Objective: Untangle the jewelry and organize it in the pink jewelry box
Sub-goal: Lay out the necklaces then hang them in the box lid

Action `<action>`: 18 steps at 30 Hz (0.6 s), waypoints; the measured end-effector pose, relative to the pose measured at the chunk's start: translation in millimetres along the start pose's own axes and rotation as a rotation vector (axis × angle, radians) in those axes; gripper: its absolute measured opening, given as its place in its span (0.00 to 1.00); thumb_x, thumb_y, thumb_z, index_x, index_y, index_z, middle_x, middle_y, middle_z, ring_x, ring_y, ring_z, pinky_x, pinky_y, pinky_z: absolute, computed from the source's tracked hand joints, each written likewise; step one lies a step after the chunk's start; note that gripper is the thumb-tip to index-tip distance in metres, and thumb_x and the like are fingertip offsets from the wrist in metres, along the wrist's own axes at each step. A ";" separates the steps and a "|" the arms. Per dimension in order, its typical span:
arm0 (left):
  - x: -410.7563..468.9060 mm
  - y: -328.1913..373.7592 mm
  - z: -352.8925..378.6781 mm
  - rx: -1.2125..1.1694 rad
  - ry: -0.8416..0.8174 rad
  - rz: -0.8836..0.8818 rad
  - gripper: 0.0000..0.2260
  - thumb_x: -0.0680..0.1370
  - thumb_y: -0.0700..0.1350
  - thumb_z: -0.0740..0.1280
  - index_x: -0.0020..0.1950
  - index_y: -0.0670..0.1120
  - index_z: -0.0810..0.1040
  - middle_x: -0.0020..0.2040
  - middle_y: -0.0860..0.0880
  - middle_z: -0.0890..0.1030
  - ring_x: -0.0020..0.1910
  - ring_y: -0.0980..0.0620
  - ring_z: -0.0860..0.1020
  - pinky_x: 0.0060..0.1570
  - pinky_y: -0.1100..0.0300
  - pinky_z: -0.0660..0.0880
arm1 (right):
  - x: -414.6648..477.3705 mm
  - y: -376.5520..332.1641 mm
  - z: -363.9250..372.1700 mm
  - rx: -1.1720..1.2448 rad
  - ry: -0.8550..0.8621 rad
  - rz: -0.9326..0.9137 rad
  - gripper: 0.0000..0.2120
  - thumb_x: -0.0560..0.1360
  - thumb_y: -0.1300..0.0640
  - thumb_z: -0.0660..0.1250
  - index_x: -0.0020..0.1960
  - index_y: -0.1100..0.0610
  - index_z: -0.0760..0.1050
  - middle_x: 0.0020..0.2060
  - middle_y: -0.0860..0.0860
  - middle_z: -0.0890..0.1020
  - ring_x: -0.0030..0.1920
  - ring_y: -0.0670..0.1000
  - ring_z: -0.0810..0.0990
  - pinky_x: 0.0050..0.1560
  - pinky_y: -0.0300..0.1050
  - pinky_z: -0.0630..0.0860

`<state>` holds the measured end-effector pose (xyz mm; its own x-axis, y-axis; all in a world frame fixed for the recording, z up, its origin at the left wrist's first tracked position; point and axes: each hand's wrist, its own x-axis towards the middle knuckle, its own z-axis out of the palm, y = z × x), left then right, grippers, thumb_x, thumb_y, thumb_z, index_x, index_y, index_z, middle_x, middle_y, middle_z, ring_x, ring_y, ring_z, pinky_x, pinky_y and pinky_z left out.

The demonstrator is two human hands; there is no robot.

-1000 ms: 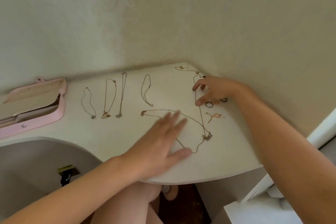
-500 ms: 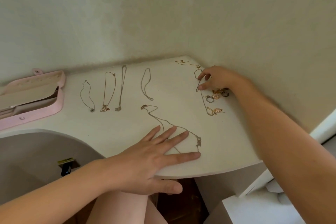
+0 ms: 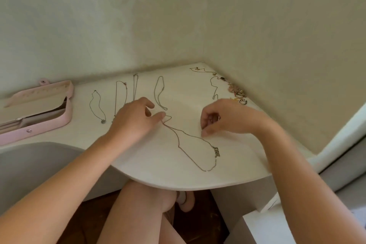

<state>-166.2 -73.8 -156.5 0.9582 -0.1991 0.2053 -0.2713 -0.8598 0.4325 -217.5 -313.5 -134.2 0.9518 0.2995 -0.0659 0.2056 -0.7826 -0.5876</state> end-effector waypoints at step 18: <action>38.1 20.3 7.4 0.018 -0.342 -0.128 0.14 0.74 0.47 0.71 0.48 0.35 0.81 0.35 0.44 0.80 0.33 0.47 0.77 0.44 0.55 0.76 | -17.1 -2.4 2.2 -0.091 -0.181 0.183 0.15 0.65 0.47 0.77 0.34 0.51 0.71 0.29 0.43 0.71 0.31 0.45 0.68 0.34 0.38 0.63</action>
<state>-134.5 -102.3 -146.4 0.9599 -0.2326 -0.1563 -0.1486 -0.8954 0.4196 -234.8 -315.5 -133.5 0.9203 0.2352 -0.3125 0.0616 -0.8761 -0.4781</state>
